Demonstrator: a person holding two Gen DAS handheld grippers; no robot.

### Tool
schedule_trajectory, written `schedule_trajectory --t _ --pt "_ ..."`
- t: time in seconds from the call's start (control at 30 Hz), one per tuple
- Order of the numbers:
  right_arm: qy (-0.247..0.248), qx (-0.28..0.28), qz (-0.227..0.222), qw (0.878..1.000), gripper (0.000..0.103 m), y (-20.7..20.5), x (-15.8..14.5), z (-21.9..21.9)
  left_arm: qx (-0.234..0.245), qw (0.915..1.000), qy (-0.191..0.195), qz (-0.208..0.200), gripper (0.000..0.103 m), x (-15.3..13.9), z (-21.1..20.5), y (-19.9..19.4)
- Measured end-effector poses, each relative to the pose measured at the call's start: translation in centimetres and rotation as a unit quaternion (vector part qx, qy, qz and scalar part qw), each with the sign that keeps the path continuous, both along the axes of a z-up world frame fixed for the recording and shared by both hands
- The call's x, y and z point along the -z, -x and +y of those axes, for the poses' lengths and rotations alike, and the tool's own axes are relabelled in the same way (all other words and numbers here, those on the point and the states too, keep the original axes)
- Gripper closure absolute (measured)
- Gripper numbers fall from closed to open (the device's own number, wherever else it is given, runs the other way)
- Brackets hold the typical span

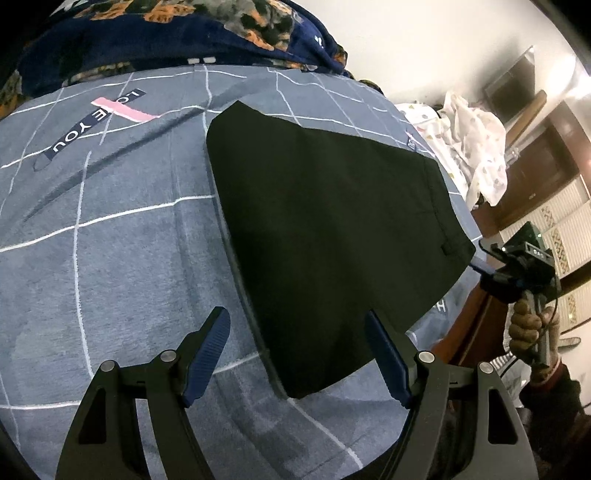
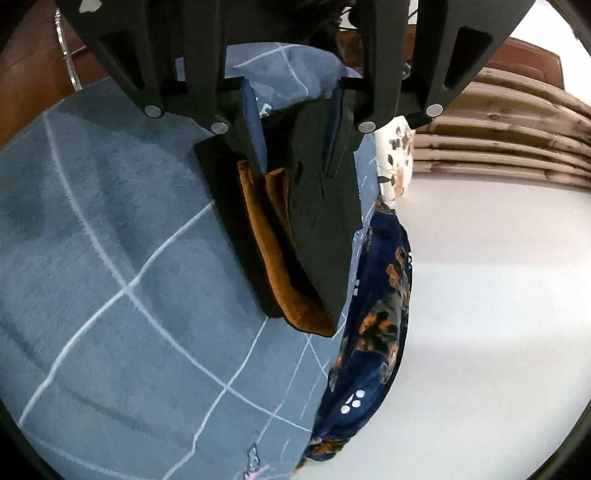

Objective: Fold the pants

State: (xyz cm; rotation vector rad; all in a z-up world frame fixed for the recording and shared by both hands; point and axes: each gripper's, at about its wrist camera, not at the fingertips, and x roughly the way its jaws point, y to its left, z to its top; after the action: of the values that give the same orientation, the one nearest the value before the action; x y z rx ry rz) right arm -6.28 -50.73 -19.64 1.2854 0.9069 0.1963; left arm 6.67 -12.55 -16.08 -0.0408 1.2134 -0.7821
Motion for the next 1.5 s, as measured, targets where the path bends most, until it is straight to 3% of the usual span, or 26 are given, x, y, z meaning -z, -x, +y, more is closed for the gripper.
schedule_trajectory --t 0.07,0.13,0.3,0.4,0.47,0.63,0.73,0.9,0.97,1.03,1.2,1.27,1.4,1.5 --pt "0.007 0.002 0.007 1.000 0.075 -0.4 0.2 0.1 -0.003 1.0000 0.001 0.004 0.027 0.1 0.0 -0.2" --pt "0.019 0.005 0.016 1.000 0.090 -0.4 0.2 0.2 -0.004 1.0000 0.000 0.006 0.027 0.2 0.1 -0.2" --pt "0.022 0.009 -0.006 1.000 0.092 0.5 -0.8 0.9 -0.004 1.0000 -0.001 0.005 0.027 0.2 0.1 -0.1" --pt "0.033 0.007 0.016 0.999 0.093 1.1 0.5 1.0 -0.003 1.0000 -0.002 0.008 0.027 0.4 0.0 -0.2" --pt "0.009 0.019 0.031 0.999 0.094 1.4 2.3 0.7 -0.001 0.9999 -0.007 0.013 0.027 0.7 -0.1 -0.2" --pt "-0.009 0.022 0.034 0.999 0.094 1.4 2.6 0.4 -0.002 0.9998 -0.011 0.014 0.027 0.9 -0.2 -0.3" --pt "0.007 0.017 0.041 0.999 0.091 0.9 1.9 0.4 -0.007 0.9998 -0.008 0.019 0.027 1.0 -0.1 -0.4" --pt "0.075 0.002 0.044 0.996 0.082 0.1 -0.5 0.6 -0.010 0.9997 -0.007 0.021 0.027 1.2 0.2 -0.5" --pt "0.095 0.000 0.044 0.994 0.072 -0.1 -1.1 0.3 -0.011 0.9996 -0.005 0.024 0.027 1.3 0.3 -0.6" --pt "0.104 0.000 0.047 0.993 0.065 -0.3 -1.1 -0.1 -0.012 0.9996 -0.003 0.027 0.027 1.5 0.4 -0.6" --pt "0.097 -0.018 0.049 0.994 0.065 -1.7 -0.2 0.1 -0.015 0.9995 -0.005 0.028 0.027 1.7 0.5 -0.7" --pt "0.100 -0.028 0.055 0.993 0.086 -2.0 0.1 0.6 -0.016 0.9995 -0.004 0.028 0.027 1.7 0.6 -0.9" --pt "0.087 -0.029 0.039 0.995 0.089 -1.1 0.1 0.6 -0.019 0.9995 0.006 0.026 0.027 1.6 1.0 -1.7" --pt "0.115 -0.039 0.052 0.991 0.090 -1.0 0.5 0.8 -0.022 0.9992 0.021 0.026 0.027 1.5 1.2 -2.9"
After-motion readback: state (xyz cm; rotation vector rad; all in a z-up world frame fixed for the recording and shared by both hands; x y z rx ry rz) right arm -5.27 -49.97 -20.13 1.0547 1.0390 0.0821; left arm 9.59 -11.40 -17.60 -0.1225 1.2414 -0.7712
